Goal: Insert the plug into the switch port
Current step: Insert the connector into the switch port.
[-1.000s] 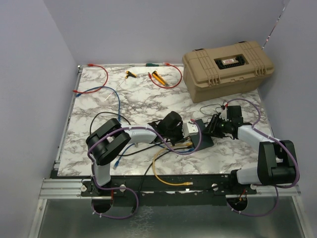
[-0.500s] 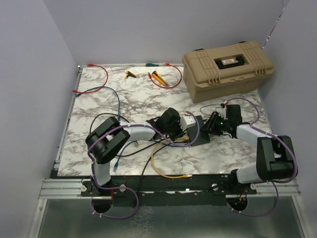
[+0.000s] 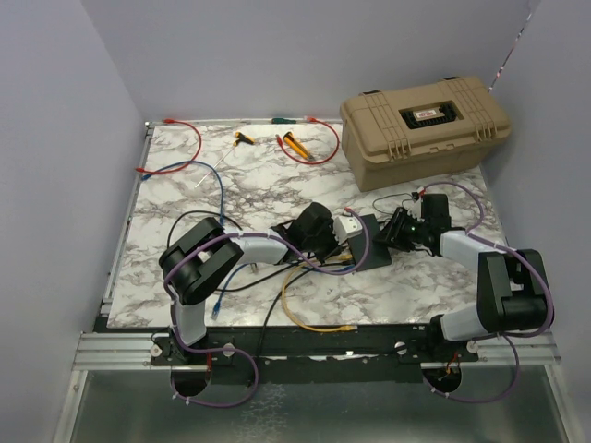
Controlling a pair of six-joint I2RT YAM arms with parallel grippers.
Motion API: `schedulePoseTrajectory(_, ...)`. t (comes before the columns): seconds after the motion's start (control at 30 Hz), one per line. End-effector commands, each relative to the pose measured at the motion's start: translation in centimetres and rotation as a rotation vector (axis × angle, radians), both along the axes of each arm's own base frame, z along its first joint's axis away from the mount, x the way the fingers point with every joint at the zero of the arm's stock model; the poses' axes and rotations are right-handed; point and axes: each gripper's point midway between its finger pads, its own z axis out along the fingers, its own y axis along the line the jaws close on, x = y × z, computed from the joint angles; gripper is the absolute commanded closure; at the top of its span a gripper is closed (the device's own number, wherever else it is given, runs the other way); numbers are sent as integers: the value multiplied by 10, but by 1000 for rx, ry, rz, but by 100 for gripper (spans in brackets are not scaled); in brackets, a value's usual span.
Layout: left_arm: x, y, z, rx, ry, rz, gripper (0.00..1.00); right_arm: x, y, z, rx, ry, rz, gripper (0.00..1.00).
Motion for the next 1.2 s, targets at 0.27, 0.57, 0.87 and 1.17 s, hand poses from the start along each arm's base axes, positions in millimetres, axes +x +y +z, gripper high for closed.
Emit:
schedulePoseTrajectory(0.27, 3, -26, 7, -106, -20, -20, 100, -19, 24, -5, 111, 59, 105, 56)
schedulePoseTrajectory(0.57, 3, -30, -3, -96, -3, -18, 100, -35, 27, -13, 136, 92, 130, 56)
schedulePoseTrajectory(0.87, 4, -51, 14, -145, -19, -42, 100, -38, 33, -10, 170, 89, 158, 57)
schedulePoseTrajectory(1.17, 12, -67, 29, -186, -39, -42, 100, -49, 38, -9, 208, 106, 178, 57)
